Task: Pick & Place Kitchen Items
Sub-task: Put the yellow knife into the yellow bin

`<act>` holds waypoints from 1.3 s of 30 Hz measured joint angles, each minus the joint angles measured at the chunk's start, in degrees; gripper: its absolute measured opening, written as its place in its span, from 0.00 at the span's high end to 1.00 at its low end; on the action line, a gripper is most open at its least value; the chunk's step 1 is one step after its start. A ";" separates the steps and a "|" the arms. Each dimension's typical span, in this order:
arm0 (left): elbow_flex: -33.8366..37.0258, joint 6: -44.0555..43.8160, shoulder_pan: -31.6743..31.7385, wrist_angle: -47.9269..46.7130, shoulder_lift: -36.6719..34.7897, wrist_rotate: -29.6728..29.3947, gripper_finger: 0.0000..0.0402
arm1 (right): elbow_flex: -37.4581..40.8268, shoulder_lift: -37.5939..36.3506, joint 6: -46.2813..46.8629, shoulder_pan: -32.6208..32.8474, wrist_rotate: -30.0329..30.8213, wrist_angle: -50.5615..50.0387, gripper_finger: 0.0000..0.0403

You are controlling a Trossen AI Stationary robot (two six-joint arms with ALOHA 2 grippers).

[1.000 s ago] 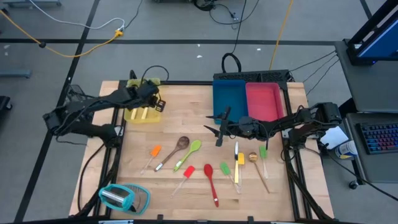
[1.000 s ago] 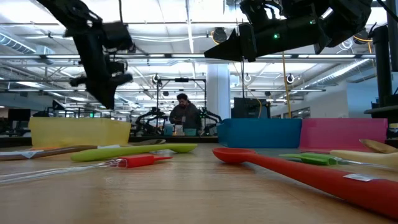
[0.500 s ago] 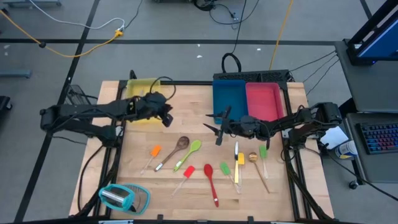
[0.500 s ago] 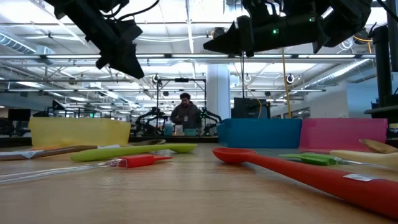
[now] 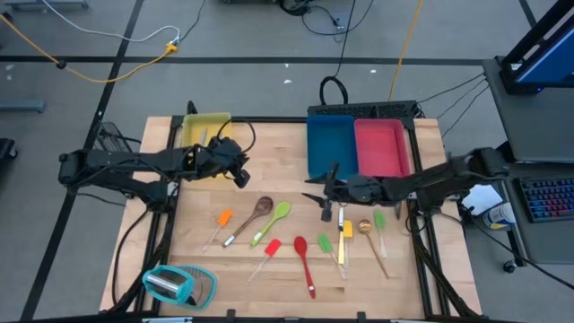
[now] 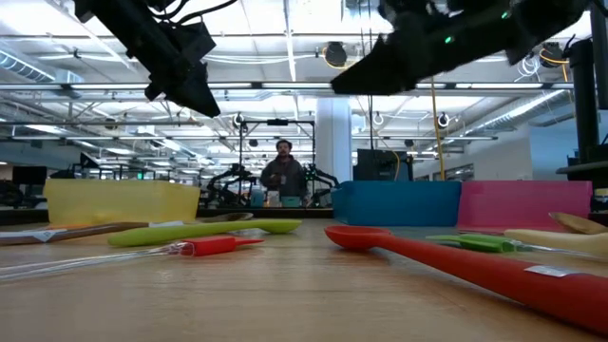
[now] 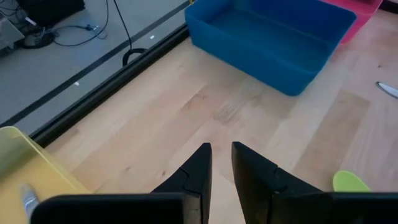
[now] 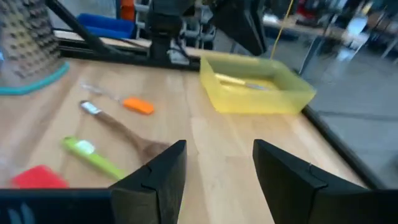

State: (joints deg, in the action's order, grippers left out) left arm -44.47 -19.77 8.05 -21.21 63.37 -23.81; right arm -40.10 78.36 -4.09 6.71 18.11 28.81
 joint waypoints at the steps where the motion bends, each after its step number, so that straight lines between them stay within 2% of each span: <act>1: 0.00 0.02 -0.08 0.04 0.00 -0.04 0.83 | 0.00 -2.08 1.67 0.43 -0.21 -1.73 0.57; 6: 0.00 0.21 -0.41 0.41 0.00 -0.82 0.83 | 0.00 -11.23 13.41 2.87 -0.43 -14.78 0.60; 9: 0.00 0.35 -0.41 0.47 0.00 -1.21 0.83 | 0.00 -14.81 22.39 3.67 -3.45 -24.63 0.62; 12: 0.00 0.42 -0.41 0.50 0.00 -2.60 0.83 | -0.02 -15.70 31.48 4.58 -6.41 -35.81 0.63; 18: 0.02 2.24 -0.36 0.82 0.00 -4.82 0.83 | 0.07 -11.91 49.72 6.67 -6.34 -53.62 0.65; 21: 0.02 3.62 -0.25 1.85 0.00 -4.87 0.83 | 0.07 -9.08 54.63 7.53 -6.85 -54.52 0.65; 31: 0.02 7.84 -0.21 5.01 0.00 -5.05 0.83 | 1.63 1.06 60.26 7.66 -7.82 -50.52 0.65; 39: 0.04 8.04 -0.21 5.07 0.00 -5.14 0.83 | 2.91 5.54 61.69 7.15 -8.85 -45.08 0.65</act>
State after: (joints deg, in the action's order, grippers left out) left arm -44.43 -11.72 7.84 -16.14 63.37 -28.95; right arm -37.19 83.90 57.60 13.86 9.26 -16.27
